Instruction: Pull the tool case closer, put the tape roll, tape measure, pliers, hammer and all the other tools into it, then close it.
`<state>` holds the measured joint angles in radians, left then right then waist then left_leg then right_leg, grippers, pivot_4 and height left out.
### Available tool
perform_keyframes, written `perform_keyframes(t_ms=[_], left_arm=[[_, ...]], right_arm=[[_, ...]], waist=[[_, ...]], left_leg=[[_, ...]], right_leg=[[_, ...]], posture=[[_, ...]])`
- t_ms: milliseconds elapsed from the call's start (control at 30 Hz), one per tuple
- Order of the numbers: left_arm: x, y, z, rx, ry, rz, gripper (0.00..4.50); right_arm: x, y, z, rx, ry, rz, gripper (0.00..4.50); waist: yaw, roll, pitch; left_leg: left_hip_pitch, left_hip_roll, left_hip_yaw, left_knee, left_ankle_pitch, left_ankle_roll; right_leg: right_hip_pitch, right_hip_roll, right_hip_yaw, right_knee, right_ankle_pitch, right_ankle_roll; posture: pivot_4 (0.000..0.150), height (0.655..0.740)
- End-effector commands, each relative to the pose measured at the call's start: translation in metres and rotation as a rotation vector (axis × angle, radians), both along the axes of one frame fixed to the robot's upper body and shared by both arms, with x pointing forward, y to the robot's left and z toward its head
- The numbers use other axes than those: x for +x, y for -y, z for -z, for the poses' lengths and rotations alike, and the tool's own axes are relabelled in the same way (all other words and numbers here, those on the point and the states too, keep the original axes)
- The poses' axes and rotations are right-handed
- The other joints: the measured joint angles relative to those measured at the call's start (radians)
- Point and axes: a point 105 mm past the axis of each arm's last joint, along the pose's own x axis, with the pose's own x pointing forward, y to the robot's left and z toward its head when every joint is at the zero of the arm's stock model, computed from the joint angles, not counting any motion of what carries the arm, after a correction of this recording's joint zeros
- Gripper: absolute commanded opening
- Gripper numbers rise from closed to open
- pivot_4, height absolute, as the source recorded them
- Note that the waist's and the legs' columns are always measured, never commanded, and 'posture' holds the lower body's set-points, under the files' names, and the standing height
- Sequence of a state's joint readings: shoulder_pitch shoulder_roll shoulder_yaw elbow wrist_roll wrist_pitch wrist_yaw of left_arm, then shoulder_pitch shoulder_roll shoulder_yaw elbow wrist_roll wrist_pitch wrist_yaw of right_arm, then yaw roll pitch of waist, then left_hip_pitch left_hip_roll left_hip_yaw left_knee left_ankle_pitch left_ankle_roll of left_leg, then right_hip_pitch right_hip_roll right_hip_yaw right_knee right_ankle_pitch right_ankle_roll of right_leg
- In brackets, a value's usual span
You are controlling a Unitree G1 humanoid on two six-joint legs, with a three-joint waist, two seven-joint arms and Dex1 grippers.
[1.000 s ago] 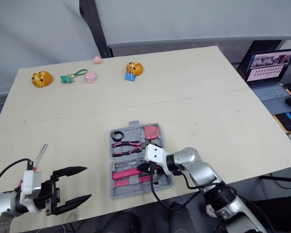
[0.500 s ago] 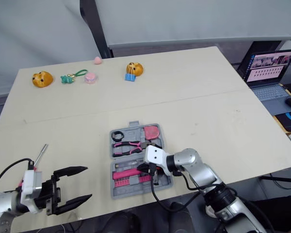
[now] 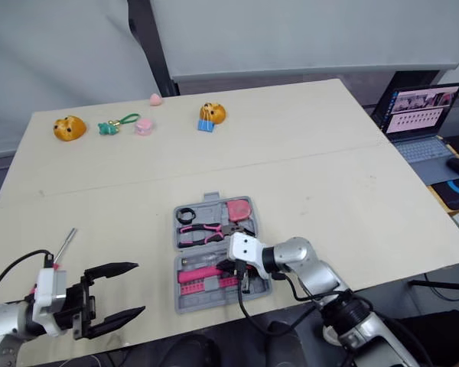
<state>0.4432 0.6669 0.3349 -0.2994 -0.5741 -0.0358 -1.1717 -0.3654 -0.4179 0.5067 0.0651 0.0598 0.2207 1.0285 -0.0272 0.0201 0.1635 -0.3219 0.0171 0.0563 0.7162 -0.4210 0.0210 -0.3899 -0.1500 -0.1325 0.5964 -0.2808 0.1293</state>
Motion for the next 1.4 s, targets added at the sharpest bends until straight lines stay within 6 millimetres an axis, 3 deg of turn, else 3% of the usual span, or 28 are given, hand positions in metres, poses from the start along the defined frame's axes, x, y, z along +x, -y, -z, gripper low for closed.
perform_keyframes(t_ms=[33,200,300,400,567,667,733,1000,1167,1400], left_arm=[[-0.001,0.001,-0.004,0.008,0.027,0.008,4.50],[-0.001,0.000,-0.003,0.006,0.024,0.010,4.50],[0.000,0.000,-0.003,-0.011,0.025,-0.003,4.50],[0.008,0.000,-0.006,-0.047,0.028,-0.029,4.50],[0.015,-0.001,-0.012,-0.079,0.011,-0.049,4.50],[0.015,-0.004,-0.014,-0.082,-0.018,-0.051,4.50],[0.015,-0.008,-0.011,-0.063,-0.041,-0.067,4.50],[0.011,-0.030,0.001,0.040,-0.113,-0.208,4.50],[-0.009,-0.044,0.010,0.058,-0.159,-0.250,4.50],[-0.031,-0.056,0.023,0.093,-0.154,-0.356,4.50]], right_arm=[[-0.021,0.032,0.069,-0.234,-0.194,0.065,0.03],[-0.021,0.031,0.068,-0.221,-0.203,0.075,0.03],[-0.013,0.027,0.054,-0.181,-0.168,0.080,0.03],[-0.003,0.021,0.027,-0.117,-0.111,0.075,0.03],[0.005,0.012,-0.044,0.029,-0.003,0.064,0.03],[-0.003,0.023,-0.083,0.084,0.023,0.061,0.03],[-0.004,0.038,-0.093,0.077,0.032,0.096,0.03],[-0.023,0.119,-0.077,-0.058,-0.039,0.317,0.03],[-0.043,0.146,-0.067,-0.058,-0.052,0.402,0.03],[-0.063,0.165,-0.056,-0.020,-0.069,0.506,0.03]], waist=[[0.000,0.002,-0.003],[0.000,0.001,-0.003],[0.000,0.002,-0.003],[0.001,0.002,-0.003],[0.003,0.008,0.001],[0.002,0.009,0.004],[0.001,0.008,0.004],[0.016,0.001,0.009],[0.027,-0.002,0.011],[0.029,-0.008,0.015]], left_leg=[[0.000,0.000,0.000,0.000,0.000,0.000],[0.002,0.000,0.000,-0.001,0.000,0.000],[0.002,0.001,0.000,-0.001,0.000,-0.001],[0.002,0.001,0.000,-0.001,0.000,-0.001],[-0.006,0.000,-0.001,0.000,0.000,0.000],[-0.020,0.000,-0.002,0.000,0.000,0.000],[-0.023,0.000,-0.003,-0.001,0.000,0.000],[-0.028,-0.005,-0.001,0.000,-0.001,0.003],[-0.028,-0.004,0.000,0.001,-0.001,0.003],[-0.020,-0.002,0.004,0.001,-0.001,0.003]], right_leg=[[0.000,0.000,0.000,0.000,0.000,0.000],[0.002,-0.001,0.000,0.000,0.000,-0.001],[0.002,-0.001,0.001,-0.001,-0.001,-0.001],[0.002,-0.001,0.001,-0.001,-0.001,-0.001],[-0.005,-0.002,0.002,-0.001,0.000,-0.001],[-0.018,0.000,-0.001,0.005,0.000,-0.001],[-0.021,0.001,-0.004,0.005,0.000,-0.001],[-0.019,0.002,-0.007,-0.005,0.002,0.003],[-0.019,0.003,-0.007,-0.005,0.003,0.004],[-0.015,0.002,-0.002,-0.006,0.003,0.004]], posture=[[0.150,0.7155],[0.150,0.7155],[0.150,0.7155],[0.150,0.7155],[0.150,0.7155],[0.150,0.7155],[0.150,0.7155],[0.150,0.7155],[0.150,0.7155],[0.150,0.7155]])
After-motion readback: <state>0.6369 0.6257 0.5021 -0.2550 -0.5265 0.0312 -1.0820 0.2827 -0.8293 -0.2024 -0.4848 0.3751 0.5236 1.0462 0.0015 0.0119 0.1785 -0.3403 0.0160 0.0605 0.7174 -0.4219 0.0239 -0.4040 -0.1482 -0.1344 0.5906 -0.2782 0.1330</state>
